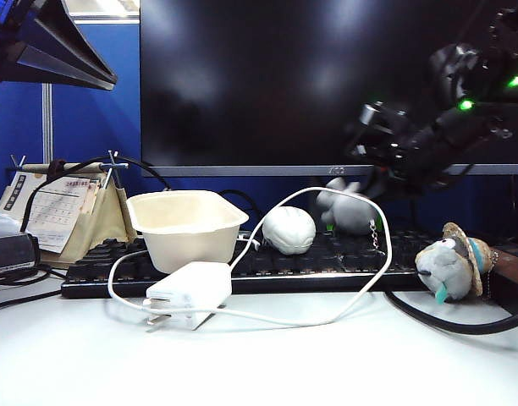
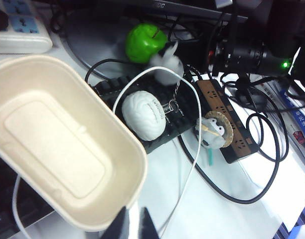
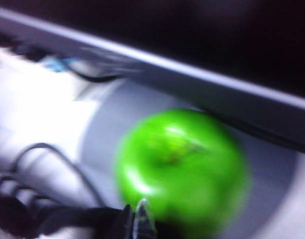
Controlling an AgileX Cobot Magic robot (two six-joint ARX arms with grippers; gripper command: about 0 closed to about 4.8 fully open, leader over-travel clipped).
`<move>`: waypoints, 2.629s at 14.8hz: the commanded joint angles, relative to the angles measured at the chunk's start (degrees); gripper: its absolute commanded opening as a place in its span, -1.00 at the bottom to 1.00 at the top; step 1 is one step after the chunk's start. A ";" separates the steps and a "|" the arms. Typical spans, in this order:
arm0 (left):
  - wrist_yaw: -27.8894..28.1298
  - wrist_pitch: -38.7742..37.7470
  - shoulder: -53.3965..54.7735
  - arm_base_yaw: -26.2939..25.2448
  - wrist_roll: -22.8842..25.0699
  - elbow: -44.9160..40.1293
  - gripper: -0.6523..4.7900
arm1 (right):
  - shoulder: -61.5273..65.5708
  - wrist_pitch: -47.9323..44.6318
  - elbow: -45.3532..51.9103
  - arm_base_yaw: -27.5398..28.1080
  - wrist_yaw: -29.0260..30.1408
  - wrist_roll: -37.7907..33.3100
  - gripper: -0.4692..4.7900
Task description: Identity fluffy octopus among items on the table, put them into the paper lunch box.
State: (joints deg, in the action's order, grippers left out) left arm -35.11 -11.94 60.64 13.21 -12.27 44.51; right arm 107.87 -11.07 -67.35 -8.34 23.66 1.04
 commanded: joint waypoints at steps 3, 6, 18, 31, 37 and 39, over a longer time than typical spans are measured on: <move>-0.02 0.09 -0.15 -0.02 0.24 0.37 -0.61 | -2.43 -0.94 -0.04 1.33 2.51 -4.28 -0.84; -0.02 0.04 -0.15 -0.02 0.24 0.37 -0.61 | -7.43 1.84 -0.04 1.31 3.41 -4.50 -0.84; -0.02 0.24 -0.15 -0.02 0.24 0.37 -0.61 | -25.00 6.82 -0.04 -1.57 20.65 -12.35 -0.84; 0.87 0.39 -0.15 -0.02 6.47 0.37 -0.61 | -16.83 1.01 -0.04 -16.74 24.09 -14.71 -0.84; 1.95 0.48 -0.13 -0.02 10.80 0.35 -0.61 | -14.88 -6.54 -0.07 -17.53 26.60 -20.11 -0.84; 1.95 0.48 -0.13 -0.02 10.80 0.35 -0.61 | -13.16 -8.85 -0.07 -18.16 26.69 -22.32 -0.84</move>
State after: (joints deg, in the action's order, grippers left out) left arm -33.17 -12.21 60.64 13.21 -1.93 44.51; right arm 94.43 -17.50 -67.24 -26.24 49.69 -20.05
